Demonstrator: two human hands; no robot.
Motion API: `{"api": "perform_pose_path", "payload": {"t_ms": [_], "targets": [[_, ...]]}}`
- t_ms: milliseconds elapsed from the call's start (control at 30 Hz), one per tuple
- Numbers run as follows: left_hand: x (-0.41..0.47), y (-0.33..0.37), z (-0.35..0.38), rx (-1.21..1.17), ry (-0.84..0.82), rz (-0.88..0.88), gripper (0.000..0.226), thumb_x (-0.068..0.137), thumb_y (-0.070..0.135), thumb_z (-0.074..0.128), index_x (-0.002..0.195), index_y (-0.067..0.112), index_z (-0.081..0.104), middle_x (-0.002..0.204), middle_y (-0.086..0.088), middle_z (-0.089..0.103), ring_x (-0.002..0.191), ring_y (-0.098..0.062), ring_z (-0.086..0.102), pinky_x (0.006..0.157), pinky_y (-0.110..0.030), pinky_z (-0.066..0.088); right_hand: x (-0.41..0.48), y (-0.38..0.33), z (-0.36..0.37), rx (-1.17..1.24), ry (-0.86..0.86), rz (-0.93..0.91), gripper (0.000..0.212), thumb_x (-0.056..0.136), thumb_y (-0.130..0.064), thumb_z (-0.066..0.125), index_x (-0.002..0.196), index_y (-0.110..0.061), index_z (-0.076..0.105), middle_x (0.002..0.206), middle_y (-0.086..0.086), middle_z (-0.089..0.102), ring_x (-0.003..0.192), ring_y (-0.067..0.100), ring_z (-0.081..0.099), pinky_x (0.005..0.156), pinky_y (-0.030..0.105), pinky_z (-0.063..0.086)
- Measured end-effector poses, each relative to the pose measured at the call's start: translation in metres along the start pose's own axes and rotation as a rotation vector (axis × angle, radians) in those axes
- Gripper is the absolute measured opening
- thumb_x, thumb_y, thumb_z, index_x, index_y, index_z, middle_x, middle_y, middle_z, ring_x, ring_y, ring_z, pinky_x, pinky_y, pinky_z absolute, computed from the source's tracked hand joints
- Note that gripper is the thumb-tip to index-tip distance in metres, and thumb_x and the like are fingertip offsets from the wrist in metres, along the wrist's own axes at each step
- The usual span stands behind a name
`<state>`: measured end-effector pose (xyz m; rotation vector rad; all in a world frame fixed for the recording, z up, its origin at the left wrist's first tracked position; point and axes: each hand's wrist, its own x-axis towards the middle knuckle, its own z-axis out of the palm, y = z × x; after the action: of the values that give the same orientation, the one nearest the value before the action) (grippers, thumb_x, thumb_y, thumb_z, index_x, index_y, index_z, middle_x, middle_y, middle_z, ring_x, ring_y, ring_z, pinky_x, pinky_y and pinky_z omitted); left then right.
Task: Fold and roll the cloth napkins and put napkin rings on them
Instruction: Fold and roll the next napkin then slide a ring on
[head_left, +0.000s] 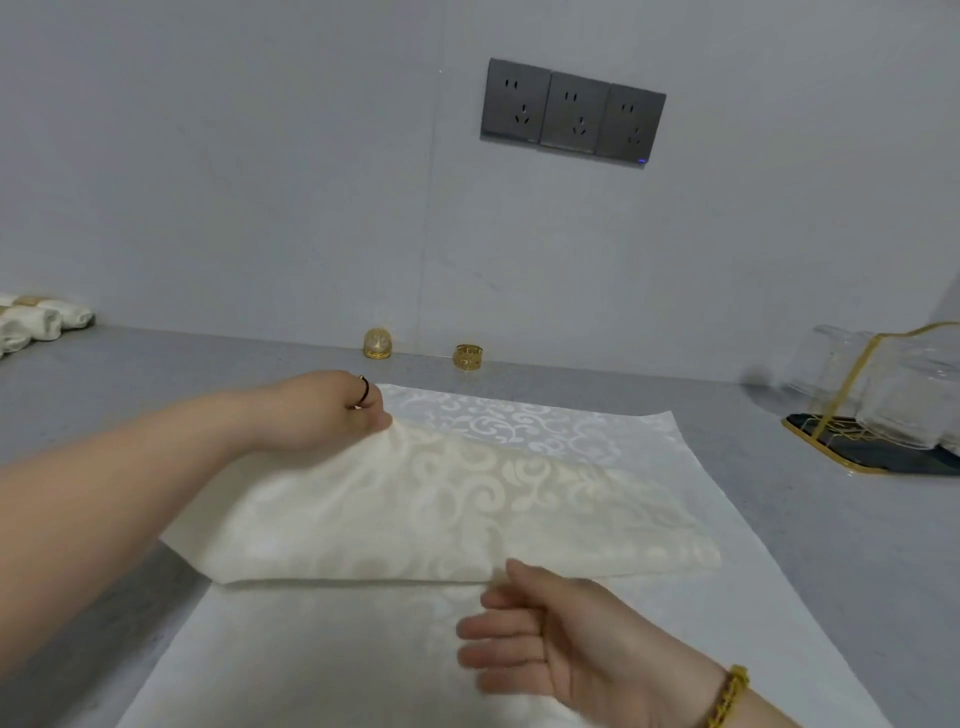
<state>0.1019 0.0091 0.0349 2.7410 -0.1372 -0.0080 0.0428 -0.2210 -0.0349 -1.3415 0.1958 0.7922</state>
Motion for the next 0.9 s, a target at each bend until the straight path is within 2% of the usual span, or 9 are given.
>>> {"api": "perform_pose_path", "payload": {"t_ms": [133, 233, 300, 367, 467, 567, 633, 767, 900], "targets": [[-0.007, 0.012, -0.003, -0.095, 0.006, 0.063, 0.039, 0.094, 0.028, 0.045, 0.059, 0.016, 0.034, 0.057, 0.005, 0.032, 0.053, -0.01, 0.032, 0.056, -0.02, 0.029, 0.023, 0.003, 0.024, 0.28, 0.095, -0.135, 0.026, 0.094, -0.024, 0.046, 0.086, 0.0, 0.053, 0.08, 0.018, 0.06, 0.072, 0.027, 0.061, 0.064, 0.038, 0.054], [-0.011, 0.021, -0.005, -0.23, 0.002, 0.069, 0.034, 0.094, 0.03, 0.045, 0.063, 0.016, 0.04, 0.056, 0.009, 0.034, 0.044, -0.003, 0.033, 0.048, -0.011, 0.029, 0.042, -0.01, 0.027, 0.46, 0.177, -0.27, 0.019, 0.096, -0.019, 0.044, 0.088, -0.007, 0.057, 0.075, 0.01, 0.066, 0.073, 0.024, 0.061, 0.057, 0.035, 0.055], [-0.016, 0.025, -0.005, -0.349, -0.018, 0.036, 0.03, 0.094, 0.032, 0.044, 0.067, 0.018, 0.047, 0.064, 0.007, 0.041, 0.057, -0.004, 0.041, 0.058, -0.014, 0.033, 0.063, -0.022, 0.015, 0.557, 0.275, -0.35, 0.018, 0.093, -0.019, 0.05, 0.105, -0.008, 0.058, 0.089, 0.012, 0.068, 0.081, 0.027, 0.064, 0.053, 0.035, 0.056], [-0.017, 0.024, 0.0, -0.484, -0.026, -0.009, 0.03, 0.094, 0.032, 0.044, 0.068, 0.017, 0.046, 0.073, 0.004, 0.045, 0.074, -0.012, 0.042, 0.068, -0.022, 0.034, 0.079, -0.035, 0.002, 0.592, 0.346, -0.425, 0.032, 0.089, -0.02, 0.056, 0.118, -0.007, 0.055, 0.108, 0.016, 0.065, 0.096, 0.034, 0.063, 0.07, 0.044, 0.057], [-0.018, 0.015, 0.014, -0.665, -0.057, -0.12, 0.029, 0.095, 0.028, 0.045, 0.07, 0.015, 0.051, 0.078, 0.0, 0.053, 0.075, -0.015, 0.048, 0.066, -0.024, 0.039, 0.089, -0.062, -0.015, 0.485, 0.452, -0.524, 0.03, 0.088, -0.006, 0.053, 0.117, -0.003, 0.048, 0.11, 0.016, 0.06, 0.096, 0.034, 0.06, 0.088, 0.048, 0.049], [-0.012, 0.004, 0.032, -0.889, -0.153, -0.247, 0.028, 0.095, 0.024, 0.047, 0.095, 0.002, 0.064, 0.095, -0.017, 0.065, 0.082, -0.027, 0.059, 0.08, -0.034, 0.047, 0.094, -0.1, -0.024, 0.259, 0.549, -0.63, 0.018, 0.089, 0.004, 0.044, 0.105, 0.0, 0.048, 0.109, 0.025, 0.057, 0.085, 0.027, 0.053, 0.079, 0.04, 0.047], [-0.007, -0.002, 0.047, -0.957, -0.192, -0.286, 0.028, 0.095, 0.023, 0.047, 0.095, 0.0, 0.061, 0.092, -0.02, 0.061, 0.081, -0.027, 0.055, 0.074, -0.032, 0.045, 0.109, -0.12, -0.025, 0.145, 0.567, -0.677, 0.023, 0.089, 0.006, 0.039, 0.107, -0.003, 0.05, 0.119, 0.032, 0.052, 0.082, 0.027, 0.052, 0.077, 0.039, 0.048], [0.001, -0.006, 0.072, -0.972, -0.273, -0.322, 0.029, 0.093, 0.034, 0.048, 0.076, 0.011, 0.052, 0.065, -0.005, 0.053, 0.058, -0.019, 0.045, 0.058, -0.026, 0.033, 0.136, -0.136, -0.026, -0.036, 0.602, -0.633, 0.042, 0.09, 0.001, 0.037, 0.132, 0.002, 0.04, 0.114, 0.027, 0.055, 0.083, 0.026, 0.051, 0.072, 0.034, 0.049], [-0.003, 0.001, 0.074, -0.93, -0.261, -0.341, 0.024, 0.084, 0.04, 0.061, 0.098, 0.023, 0.053, 0.077, 0.007, 0.066, 0.06, -0.006, 0.063, 0.055, -0.017, 0.048, 0.153, -0.131, -0.031, -0.144, 0.547, -0.468, 0.047, 0.09, -0.01, 0.046, 0.136, -0.008, 0.034, 0.122, 0.017, 0.054, 0.098, 0.031, 0.057, 0.088, 0.043, 0.049]]}}
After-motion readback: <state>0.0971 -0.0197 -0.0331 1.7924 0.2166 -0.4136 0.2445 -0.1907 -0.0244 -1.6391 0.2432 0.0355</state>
